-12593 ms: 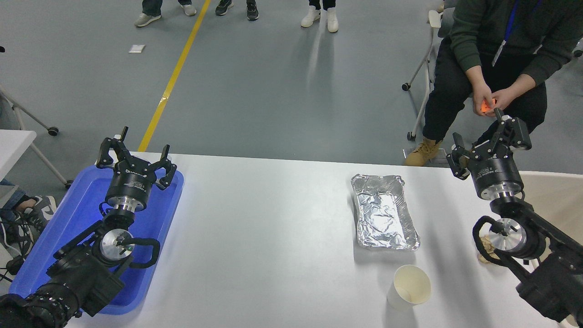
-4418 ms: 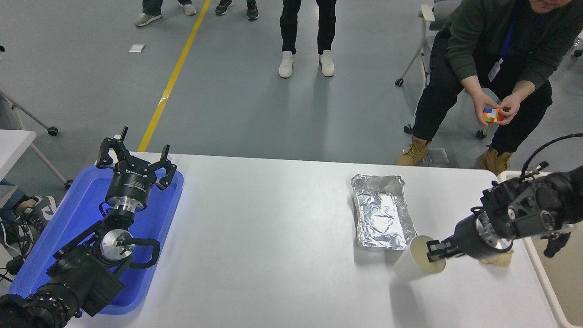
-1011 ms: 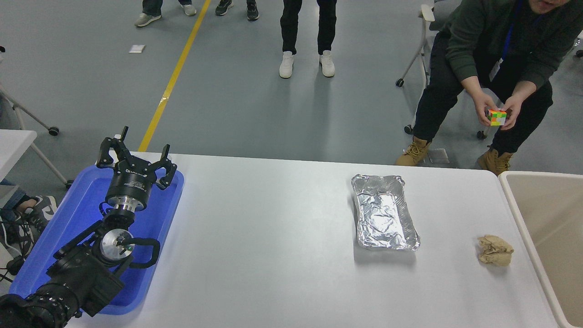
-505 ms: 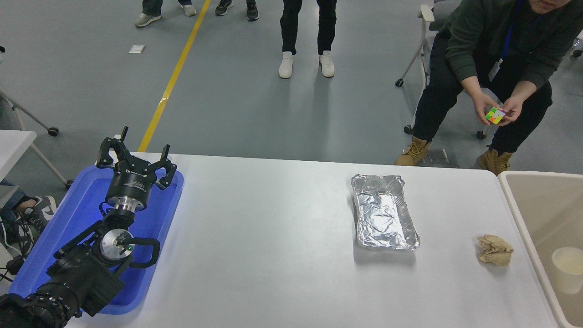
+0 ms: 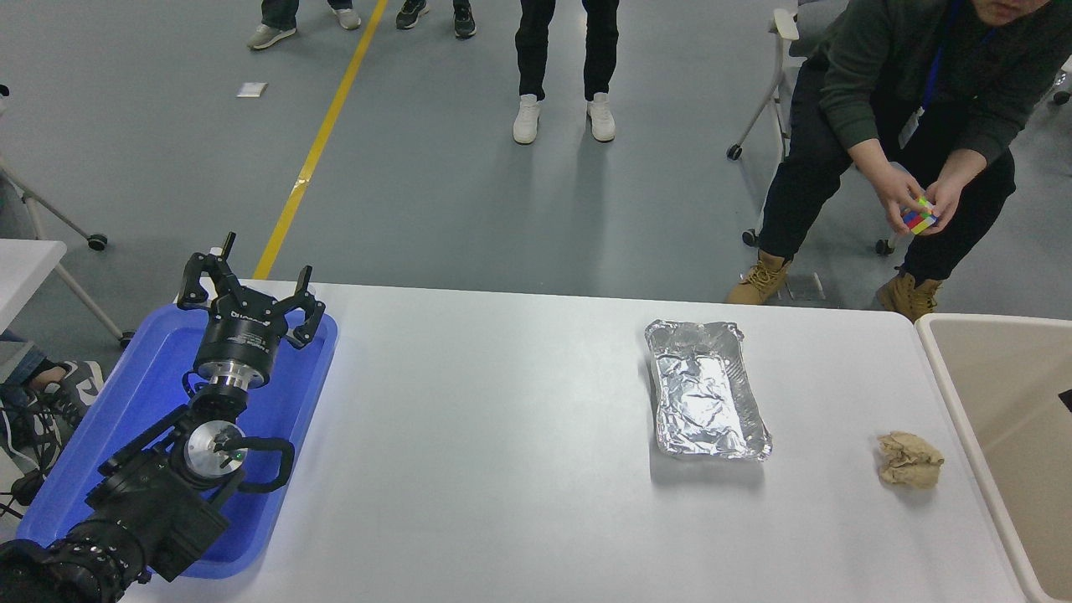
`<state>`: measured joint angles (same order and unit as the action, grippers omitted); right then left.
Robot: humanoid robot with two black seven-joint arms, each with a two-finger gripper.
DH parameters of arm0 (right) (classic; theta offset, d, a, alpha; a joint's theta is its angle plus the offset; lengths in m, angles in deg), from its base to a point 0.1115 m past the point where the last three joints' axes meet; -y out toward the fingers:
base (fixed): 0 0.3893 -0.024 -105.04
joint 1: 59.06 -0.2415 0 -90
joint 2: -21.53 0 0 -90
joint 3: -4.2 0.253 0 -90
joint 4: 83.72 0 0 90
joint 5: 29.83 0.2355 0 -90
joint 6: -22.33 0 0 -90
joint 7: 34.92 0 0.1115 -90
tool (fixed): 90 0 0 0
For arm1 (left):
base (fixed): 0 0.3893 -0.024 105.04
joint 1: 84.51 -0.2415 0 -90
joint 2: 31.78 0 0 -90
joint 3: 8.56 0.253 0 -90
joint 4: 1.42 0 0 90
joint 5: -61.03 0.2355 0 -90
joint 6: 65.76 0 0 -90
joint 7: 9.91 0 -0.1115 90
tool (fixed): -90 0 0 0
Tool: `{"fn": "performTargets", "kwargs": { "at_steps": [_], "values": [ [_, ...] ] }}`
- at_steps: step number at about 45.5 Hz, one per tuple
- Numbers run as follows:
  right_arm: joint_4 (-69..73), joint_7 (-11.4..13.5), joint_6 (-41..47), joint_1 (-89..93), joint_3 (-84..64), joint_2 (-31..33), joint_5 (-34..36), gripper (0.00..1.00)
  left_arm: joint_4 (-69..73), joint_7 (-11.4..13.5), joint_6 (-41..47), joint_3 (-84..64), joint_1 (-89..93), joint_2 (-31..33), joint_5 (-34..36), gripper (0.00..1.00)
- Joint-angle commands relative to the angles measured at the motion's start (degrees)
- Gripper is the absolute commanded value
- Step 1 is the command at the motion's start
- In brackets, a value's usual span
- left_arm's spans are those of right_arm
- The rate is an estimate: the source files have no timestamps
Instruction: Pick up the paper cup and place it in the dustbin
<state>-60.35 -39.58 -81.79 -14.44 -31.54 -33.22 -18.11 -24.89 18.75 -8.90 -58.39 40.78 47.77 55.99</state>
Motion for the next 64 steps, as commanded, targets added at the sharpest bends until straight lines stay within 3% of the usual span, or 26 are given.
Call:
{"fn": "performTargets", "kwargs": {
  "at_steps": [1, 9, 19, 31, 48, 64],
  "values": [
    [0.1, 0.0, 0.2, -6.8, 0.1, 0.3, -0.1, 1.0, 0.0, 0.0, 0.0, 0.0, 0.0, 0.0, 0.0, 1.0],
    [0.4, 0.0, 0.2, -11.7, -0.4, 1.0, -1.4, 1.0, 0.0, 0.0, 0.0, 0.0, 0.0, 0.0, -0.1, 1.0],
    [1.6, 0.0, 0.2, -16.1, -0.7, 1.8, -10.0, 1.0, 0.0, 0.0, 0.0, 0.0, 0.0, 0.0, 0.0, 1.0],
    [11.1, 0.0, 2.8, -28.4, -2.2, 1.8, -13.6, 1.0, 0.0, 0.0, 0.0, 0.0, 0.0, 0.0, 0.0, 1.0],
    [24.0, 0.0, 14.9, -49.5, -16.8, -5.5, -13.6, 1.0, 0.0, 0.0, 0.0, 0.0, 0.0, 0.0, 0.0, 1.0],
    [31.1, 0.2, 37.6, -61.5, -20.2, -7.9, -17.8, 1.0, 0.0, 0.0, 0.0, 0.0, 0.0, 0.0, 0.0, 1.0]
  ]
}}
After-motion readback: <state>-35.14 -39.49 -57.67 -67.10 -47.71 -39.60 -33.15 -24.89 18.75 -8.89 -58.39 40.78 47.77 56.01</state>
